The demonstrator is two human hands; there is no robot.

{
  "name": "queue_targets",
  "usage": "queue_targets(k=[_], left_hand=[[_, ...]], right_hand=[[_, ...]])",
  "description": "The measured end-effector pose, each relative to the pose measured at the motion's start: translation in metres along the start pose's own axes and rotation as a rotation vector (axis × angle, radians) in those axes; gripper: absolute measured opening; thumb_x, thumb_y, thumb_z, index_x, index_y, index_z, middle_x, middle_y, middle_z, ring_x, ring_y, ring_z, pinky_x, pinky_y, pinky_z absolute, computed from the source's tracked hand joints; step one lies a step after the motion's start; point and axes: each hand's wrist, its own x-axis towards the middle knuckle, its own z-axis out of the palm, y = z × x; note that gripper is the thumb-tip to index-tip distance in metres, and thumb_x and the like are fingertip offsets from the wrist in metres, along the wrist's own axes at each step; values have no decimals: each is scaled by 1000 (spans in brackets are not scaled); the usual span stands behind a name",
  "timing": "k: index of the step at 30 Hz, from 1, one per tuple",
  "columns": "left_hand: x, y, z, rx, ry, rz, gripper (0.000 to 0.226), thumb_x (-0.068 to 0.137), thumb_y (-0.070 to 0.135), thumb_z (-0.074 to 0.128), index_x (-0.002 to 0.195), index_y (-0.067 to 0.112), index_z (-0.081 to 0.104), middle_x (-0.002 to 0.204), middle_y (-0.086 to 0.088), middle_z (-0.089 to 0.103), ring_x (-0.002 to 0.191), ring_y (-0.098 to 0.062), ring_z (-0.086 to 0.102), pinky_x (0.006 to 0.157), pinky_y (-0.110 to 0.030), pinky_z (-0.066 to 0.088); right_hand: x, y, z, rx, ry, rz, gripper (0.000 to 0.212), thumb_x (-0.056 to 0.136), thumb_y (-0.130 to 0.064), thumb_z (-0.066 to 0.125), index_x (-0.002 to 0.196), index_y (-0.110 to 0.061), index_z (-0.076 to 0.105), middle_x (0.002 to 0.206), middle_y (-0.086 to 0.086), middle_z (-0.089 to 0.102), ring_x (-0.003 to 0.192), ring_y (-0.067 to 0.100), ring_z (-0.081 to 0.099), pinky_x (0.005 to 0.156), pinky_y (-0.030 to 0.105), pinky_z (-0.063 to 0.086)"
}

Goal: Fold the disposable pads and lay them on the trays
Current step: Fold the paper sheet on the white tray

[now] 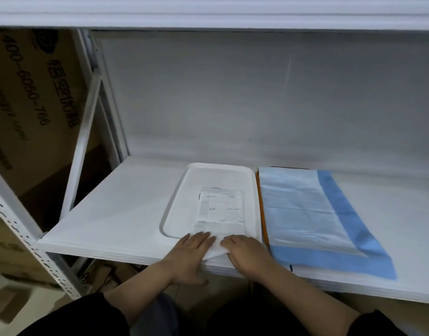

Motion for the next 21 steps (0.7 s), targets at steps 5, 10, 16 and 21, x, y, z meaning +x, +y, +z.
queue_targets(k=[5,10,16,21], left_hand=[[-1,-4,-18,-263,326,-31,67,77,56,41,136,26,47,135,7,54,121,-15,52,102,-19,35],[3,-10,-35,-618,459,-216,32,82,28,65,113,31,57,105,21,64,98,3,60,83,-14,46],[26,-23,-31,-828,287,-296,34,83,14,66,116,22,62,115,10,65,111,-6,59,94,-22,45],[48,-26,-28,-836,263,-408,22,87,15,59,109,18,63,99,5,66,92,-14,61,74,-22,44]], right_hand=[[4,12,-4,150,188,43,36,101,-27,31,131,-22,51,125,2,58,110,20,55,88,34,45],[12,24,-18,343,412,90,26,100,-28,39,115,-20,60,107,-5,62,95,13,59,77,28,46],[29,32,-38,774,523,148,10,93,-22,58,86,-22,64,81,-10,64,75,0,56,68,17,40],[38,37,-41,1091,606,304,21,89,-22,65,108,-24,59,106,-18,60,95,-4,54,80,11,40]])
